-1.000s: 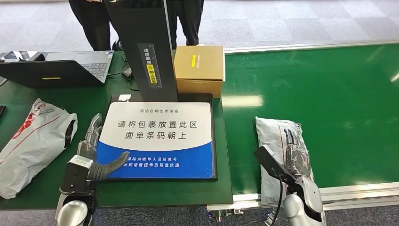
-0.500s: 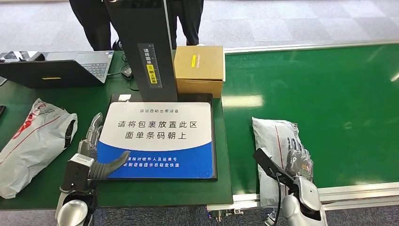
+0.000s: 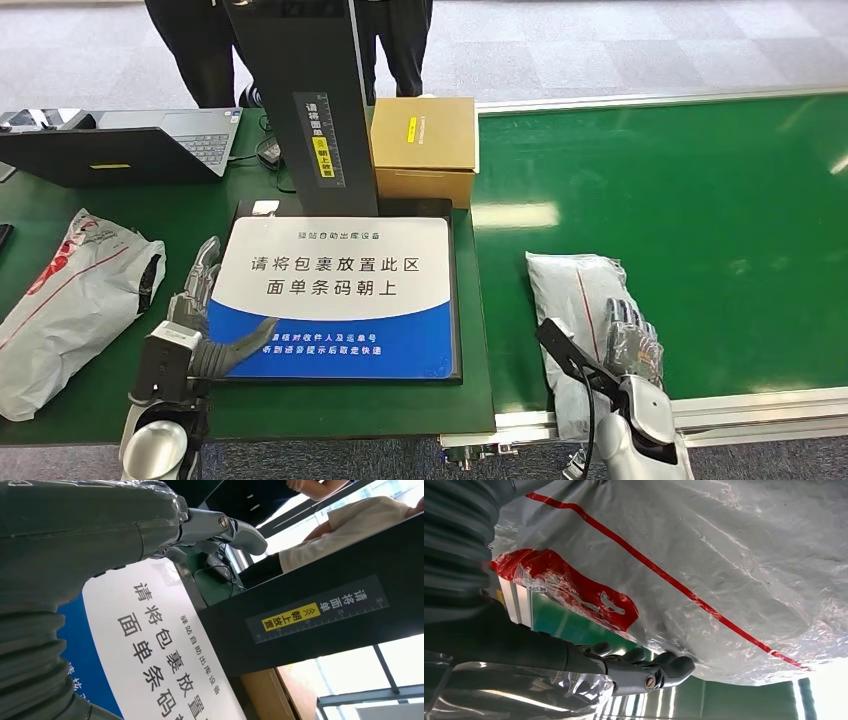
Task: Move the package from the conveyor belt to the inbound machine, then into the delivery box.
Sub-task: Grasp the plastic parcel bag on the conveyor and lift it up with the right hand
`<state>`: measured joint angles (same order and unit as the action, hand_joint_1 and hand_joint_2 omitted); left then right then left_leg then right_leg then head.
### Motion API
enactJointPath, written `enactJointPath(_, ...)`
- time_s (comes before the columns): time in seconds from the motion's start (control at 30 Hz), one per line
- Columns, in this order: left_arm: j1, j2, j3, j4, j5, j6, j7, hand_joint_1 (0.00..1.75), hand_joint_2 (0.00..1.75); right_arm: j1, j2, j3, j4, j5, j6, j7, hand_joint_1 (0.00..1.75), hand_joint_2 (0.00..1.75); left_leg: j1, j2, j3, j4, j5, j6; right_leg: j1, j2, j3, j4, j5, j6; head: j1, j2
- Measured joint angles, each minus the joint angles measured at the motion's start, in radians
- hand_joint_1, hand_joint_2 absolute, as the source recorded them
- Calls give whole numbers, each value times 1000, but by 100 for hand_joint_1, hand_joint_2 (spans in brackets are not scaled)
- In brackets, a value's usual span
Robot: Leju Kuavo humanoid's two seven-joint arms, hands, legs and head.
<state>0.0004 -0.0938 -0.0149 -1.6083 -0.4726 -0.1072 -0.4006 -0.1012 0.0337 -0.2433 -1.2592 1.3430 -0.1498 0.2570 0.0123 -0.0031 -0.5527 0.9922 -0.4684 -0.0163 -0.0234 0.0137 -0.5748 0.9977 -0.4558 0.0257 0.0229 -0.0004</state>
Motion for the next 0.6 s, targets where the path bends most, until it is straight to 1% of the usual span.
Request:
enactJointPath(0.3,-4,0,0,0,0,-3,3,0,175,-40,4,-21,94,-50,-21,-27,0,175,0,0,5,0,0,0,0,0,5,-1,0,0,0,0)
enactJointPath(0.6,-6,0,0,0,0,-3,3,0,175,-57,7,-29,132,-56,-21,-34,0,175,0,0,11,0,0,1,0,0,12,-3,1,2,0,0)
